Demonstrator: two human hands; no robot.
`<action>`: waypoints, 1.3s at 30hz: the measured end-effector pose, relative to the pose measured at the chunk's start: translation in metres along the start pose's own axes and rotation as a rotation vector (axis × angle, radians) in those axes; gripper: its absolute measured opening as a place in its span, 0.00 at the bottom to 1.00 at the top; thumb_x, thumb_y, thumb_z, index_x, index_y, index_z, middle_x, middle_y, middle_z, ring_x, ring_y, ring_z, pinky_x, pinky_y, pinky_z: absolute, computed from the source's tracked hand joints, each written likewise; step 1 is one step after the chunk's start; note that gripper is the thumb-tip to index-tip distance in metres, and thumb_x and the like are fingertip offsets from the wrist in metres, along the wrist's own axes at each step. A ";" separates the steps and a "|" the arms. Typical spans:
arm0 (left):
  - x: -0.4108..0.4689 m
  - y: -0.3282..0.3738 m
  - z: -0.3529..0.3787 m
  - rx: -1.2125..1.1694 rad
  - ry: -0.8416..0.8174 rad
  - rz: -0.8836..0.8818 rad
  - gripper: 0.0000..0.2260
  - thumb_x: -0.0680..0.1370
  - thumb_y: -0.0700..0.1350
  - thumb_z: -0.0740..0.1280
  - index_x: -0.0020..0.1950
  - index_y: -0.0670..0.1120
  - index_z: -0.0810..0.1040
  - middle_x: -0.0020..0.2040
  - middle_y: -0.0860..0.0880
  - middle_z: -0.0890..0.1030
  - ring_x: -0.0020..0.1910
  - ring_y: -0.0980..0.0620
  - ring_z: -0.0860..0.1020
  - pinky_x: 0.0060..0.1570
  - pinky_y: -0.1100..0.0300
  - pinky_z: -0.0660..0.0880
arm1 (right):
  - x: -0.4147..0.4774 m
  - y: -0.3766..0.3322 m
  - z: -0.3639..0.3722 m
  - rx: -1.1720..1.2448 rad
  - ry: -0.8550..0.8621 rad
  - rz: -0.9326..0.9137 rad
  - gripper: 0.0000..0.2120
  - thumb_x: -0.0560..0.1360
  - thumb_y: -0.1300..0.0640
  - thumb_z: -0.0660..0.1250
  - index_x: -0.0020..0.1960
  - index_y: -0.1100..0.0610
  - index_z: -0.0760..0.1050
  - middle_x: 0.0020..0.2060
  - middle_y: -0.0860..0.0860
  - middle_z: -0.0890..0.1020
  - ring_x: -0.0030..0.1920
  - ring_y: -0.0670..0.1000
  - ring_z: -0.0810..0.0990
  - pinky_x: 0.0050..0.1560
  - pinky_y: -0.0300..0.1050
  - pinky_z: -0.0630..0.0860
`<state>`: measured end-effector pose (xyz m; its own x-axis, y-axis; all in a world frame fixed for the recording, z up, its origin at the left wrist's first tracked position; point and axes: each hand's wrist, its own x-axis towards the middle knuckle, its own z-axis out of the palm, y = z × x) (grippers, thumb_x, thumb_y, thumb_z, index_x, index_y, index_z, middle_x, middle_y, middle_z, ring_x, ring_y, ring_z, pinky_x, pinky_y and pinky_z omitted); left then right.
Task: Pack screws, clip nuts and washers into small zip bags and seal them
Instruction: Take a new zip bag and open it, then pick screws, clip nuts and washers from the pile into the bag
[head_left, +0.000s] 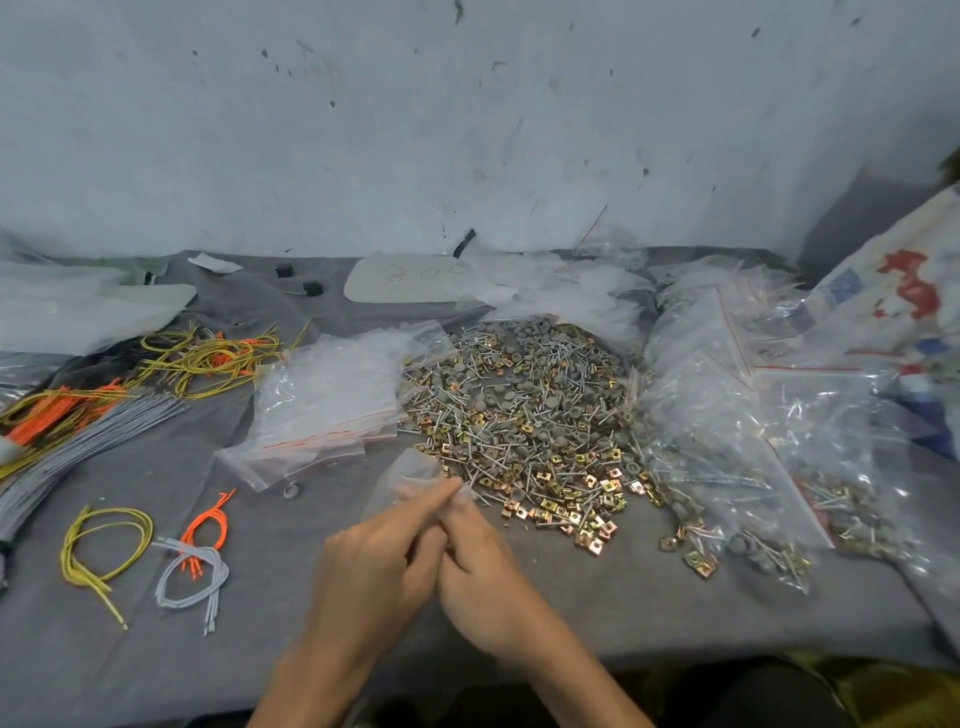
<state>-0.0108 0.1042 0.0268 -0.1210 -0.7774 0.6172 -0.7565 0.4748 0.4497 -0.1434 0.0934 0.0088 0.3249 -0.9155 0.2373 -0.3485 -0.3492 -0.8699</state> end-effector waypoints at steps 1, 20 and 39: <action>-0.002 -0.002 0.001 0.002 0.034 0.033 0.18 0.75 0.47 0.61 0.61 0.55 0.83 0.47 0.55 0.86 0.39 0.53 0.84 0.34 0.57 0.80 | 0.003 -0.001 0.000 -0.047 -0.003 -0.030 0.19 0.81 0.61 0.59 0.70 0.52 0.74 0.65 0.49 0.75 0.67 0.41 0.71 0.70 0.35 0.65; -0.027 -0.051 0.052 0.219 0.177 0.146 0.14 0.84 0.51 0.59 0.63 0.52 0.81 0.42 0.52 0.83 0.40 0.51 0.79 0.41 0.57 0.73 | -0.005 0.037 0.003 -0.468 -0.123 0.103 0.14 0.83 0.50 0.55 0.64 0.52 0.72 0.63 0.49 0.73 0.61 0.55 0.70 0.66 0.53 0.66; -0.024 -0.050 0.041 -0.034 -0.120 -0.443 0.14 0.80 0.55 0.57 0.63 0.60 0.75 0.37 0.53 0.80 0.40 0.48 0.80 0.41 0.53 0.74 | 0.050 0.063 -0.033 -0.909 0.037 0.104 0.12 0.82 0.47 0.60 0.58 0.51 0.79 0.57 0.49 0.78 0.59 0.54 0.73 0.63 0.51 0.68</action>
<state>0.0032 0.0819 -0.0368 0.1344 -0.9498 0.2824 -0.7307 0.0975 0.6757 -0.1784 0.0194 -0.0197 0.2305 -0.9514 0.2041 -0.9373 -0.2734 -0.2160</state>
